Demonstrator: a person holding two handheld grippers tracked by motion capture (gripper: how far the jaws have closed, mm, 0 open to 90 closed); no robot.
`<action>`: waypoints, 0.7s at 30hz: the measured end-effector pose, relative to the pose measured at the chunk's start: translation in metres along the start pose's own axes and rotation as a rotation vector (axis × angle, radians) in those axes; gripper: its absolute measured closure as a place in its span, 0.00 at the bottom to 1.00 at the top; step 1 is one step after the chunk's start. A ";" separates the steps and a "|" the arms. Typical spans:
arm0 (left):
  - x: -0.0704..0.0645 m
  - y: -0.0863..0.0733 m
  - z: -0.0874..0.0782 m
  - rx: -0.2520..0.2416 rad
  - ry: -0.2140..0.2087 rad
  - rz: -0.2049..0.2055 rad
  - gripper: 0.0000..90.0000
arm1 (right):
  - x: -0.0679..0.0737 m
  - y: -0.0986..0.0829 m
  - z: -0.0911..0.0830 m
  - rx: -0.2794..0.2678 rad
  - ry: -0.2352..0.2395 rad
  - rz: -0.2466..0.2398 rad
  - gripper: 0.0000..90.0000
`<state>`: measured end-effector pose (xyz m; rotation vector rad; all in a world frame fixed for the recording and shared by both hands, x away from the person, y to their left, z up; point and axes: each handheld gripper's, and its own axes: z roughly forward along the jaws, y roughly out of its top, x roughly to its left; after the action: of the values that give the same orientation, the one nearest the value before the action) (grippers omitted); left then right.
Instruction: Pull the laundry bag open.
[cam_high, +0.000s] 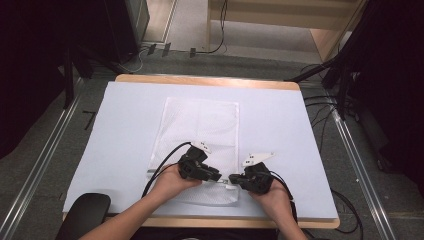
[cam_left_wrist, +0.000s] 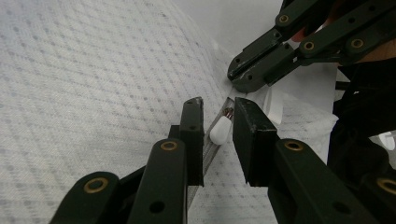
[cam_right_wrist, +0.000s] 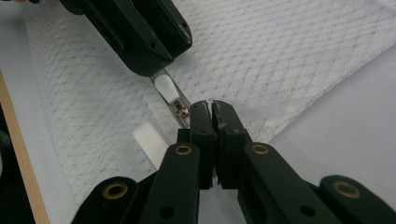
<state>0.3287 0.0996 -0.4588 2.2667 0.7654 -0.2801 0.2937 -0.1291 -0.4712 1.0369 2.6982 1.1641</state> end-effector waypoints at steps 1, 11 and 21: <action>0.000 0.000 0.001 0.003 0.000 0.001 0.84 | 0.000 0.000 0.000 0.000 0.000 0.000 0.99; -0.001 -0.002 0.007 0.013 0.000 0.008 0.86 | 0.000 0.000 0.000 0.000 -0.001 0.000 0.99; -0.005 -0.005 0.008 0.020 -0.020 0.007 0.89 | 0.000 0.000 0.000 0.000 -0.002 -0.002 0.99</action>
<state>0.3219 0.0942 -0.4654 2.2820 0.7471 -0.3076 0.2936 -0.1293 -0.4712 1.0352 2.6976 1.1622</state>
